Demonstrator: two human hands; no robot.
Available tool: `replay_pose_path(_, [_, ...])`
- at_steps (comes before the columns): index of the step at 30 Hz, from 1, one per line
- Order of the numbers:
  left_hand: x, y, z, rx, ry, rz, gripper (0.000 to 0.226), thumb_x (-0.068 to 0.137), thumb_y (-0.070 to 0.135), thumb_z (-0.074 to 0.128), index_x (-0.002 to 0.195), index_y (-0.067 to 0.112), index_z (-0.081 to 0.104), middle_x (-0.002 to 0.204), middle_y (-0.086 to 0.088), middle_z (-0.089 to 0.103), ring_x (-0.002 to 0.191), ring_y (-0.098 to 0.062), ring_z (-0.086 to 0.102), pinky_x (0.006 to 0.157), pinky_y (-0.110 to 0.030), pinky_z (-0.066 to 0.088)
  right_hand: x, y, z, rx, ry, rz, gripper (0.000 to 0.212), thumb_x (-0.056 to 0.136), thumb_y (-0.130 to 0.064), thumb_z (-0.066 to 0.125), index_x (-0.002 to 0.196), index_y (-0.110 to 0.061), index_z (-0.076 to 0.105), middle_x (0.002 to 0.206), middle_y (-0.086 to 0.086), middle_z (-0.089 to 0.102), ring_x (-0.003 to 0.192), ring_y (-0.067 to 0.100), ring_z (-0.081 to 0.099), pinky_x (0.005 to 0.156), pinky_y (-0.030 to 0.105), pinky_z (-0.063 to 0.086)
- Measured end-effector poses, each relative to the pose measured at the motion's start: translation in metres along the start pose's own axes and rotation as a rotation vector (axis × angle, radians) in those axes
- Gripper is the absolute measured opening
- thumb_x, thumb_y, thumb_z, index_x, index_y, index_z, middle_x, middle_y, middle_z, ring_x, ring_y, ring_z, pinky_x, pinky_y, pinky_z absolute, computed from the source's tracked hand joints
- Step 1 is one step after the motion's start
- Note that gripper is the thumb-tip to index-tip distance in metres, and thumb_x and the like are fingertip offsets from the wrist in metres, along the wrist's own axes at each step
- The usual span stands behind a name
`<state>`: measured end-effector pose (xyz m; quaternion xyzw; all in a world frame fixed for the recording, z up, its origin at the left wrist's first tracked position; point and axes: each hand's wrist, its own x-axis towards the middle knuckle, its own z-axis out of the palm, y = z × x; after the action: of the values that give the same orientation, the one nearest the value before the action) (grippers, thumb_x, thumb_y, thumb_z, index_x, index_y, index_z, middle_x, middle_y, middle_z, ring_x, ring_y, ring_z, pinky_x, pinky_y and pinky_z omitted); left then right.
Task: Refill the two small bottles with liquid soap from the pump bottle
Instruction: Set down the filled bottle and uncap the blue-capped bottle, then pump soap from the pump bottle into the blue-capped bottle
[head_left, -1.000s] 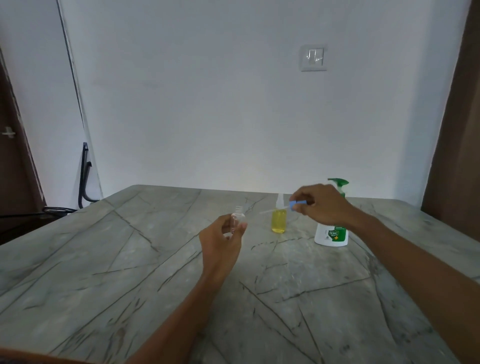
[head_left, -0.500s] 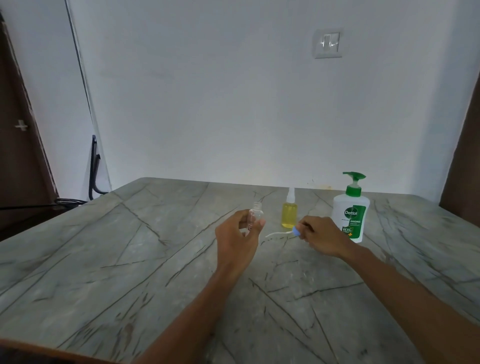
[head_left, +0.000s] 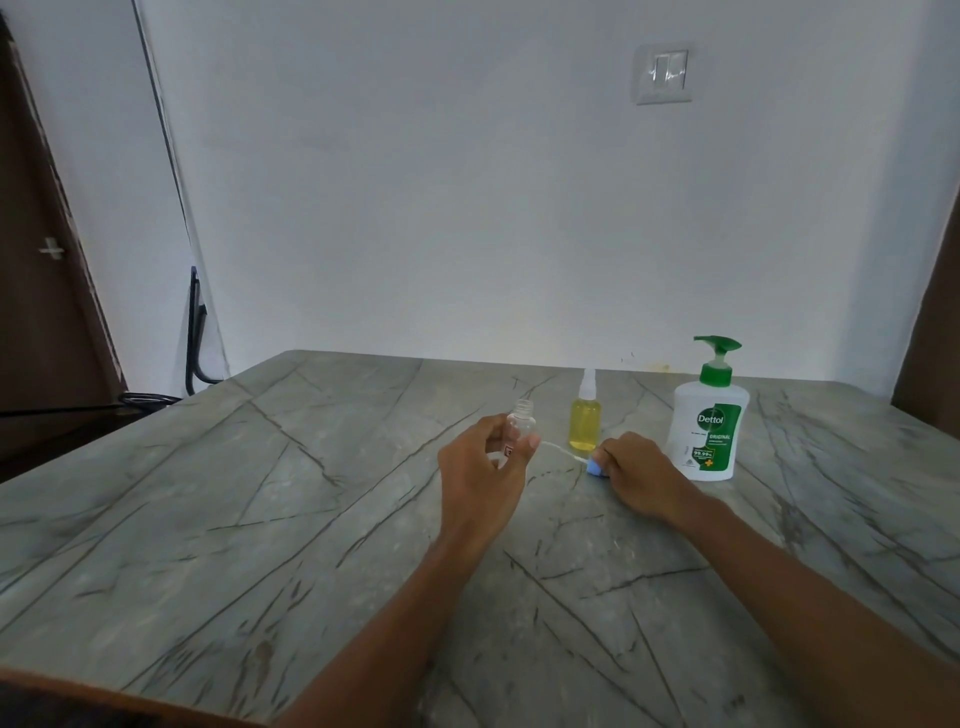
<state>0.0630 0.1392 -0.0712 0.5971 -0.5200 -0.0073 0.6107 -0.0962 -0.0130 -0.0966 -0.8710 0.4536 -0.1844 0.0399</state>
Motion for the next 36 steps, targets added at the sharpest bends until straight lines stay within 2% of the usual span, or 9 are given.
replay_pose_path(4, [0.000, 0.000, 0.000, 0.010, 0.006, -0.004, 0.020, 0.083, 0.036, 0.069, 0.099, 0.024, 0.065, 0.089, 0.017, 0.063, 0.082, 0.005, 0.059, 0.063, 0.000, 0.042, 0.001, 0.001, 0.001, -0.016, -0.007, -0.002, 0.022, 0.103, -0.021, 0.033, 0.086, -0.016, 0.047, 0.091, 0.007, 0.048, 0.082, 0.018, 0.045, 0.072, 0.025, 0.032])
replay_pose_path(14, [-0.001, 0.001, 0.001, 0.026, 0.004, -0.011, 0.029, 0.083, 0.038, 0.068, 0.107, 0.021, 0.066, 0.094, 0.014, 0.065, 0.084, 0.002, 0.060, 0.062, -0.002, 0.043, 0.004, 0.004, -0.002, 0.021, 0.004, -0.042, 0.017, 0.103, -0.021, 0.035, 0.091, -0.020, 0.047, 0.093, 0.005, 0.051, 0.082, 0.017, 0.046, 0.072, 0.024, 0.031])
replay_pose_path(18, [-0.002, 0.001, 0.002, 0.024, 0.006, -0.008, 0.029, 0.083, 0.037, 0.069, 0.106, 0.020, 0.067, 0.094, 0.013, 0.066, 0.085, 0.000, 0.061, 0.063, -0.004, 0.044, 0.005, 0.008, 0.000, 0.075, 0.026, -0.030, 0.021, 0.103, -0.024, 0.036, 0.102, -0.014, 0.054, 0.095, 0.005, 0.052, 0.083, 0.017, 0.046, 0.070, 0.026, 0.031])
replay_pose_path(24, [-0.003, 0.002, 0.002, 0.016, 0.007, -0.003, 0.022, 0.082, 0.037, 0.069, 0.098, 0.022, 0.067, 0.092, 0.010, 0.068, 0.086, -0.004, 0.064, 0.067, -0.006, 0.046, 0.006, 0.007, -0.004, 0.097, 0.018, -0.011, 0.025, 0.102, -0.023, 0.038, 0.116, -0.011, 0.055, 0.101, 0.007, 0.049, 0.089, 0.018, 0.046, 0.075, 0.029, 0.034])
replay_pose_path(32, [-0.002, -0.001, 0.003, 0.012, 0.006, 0.010, 0.031, 0.081, 0.040, 0.069, 0.105, 0.020, 0.068, 0.094, 0.012, 0.069, 0.087, -0.002, 0.064, 0.069, -0.009, 0.050, -0.003, 0.005, -0.014, 0.101, 0.031, -0.019, 0.030, 0.102, -0.024, 0.038, 0.125, -0.010, 0.051, 0.118, 0.013, 0.048, 0.096, 0.021, 0.050, 0.079, 0.027, 0.037])
replay_pose_path(36, [-0.002, -0.001, 0.003, 0.022, 0.007, 0.013, 0.032, 0.082, 0.039, 0.070, 0.106, 0.019, 0.068, 0.094, 0.011, 0.069, 0.086, -0.001, 0.064, 0.067, -0.005, 0.047, -0.010, 0.004, -0.025, 0.088, 0.099, -0.079, 0.027, 0.102, -0.020, 0.041, 0.124, -0.010, 0.052, 0.120, 0.012, 0.049, 0.095, 0.022, 0.054, 0.081, 0.030, 0.044])
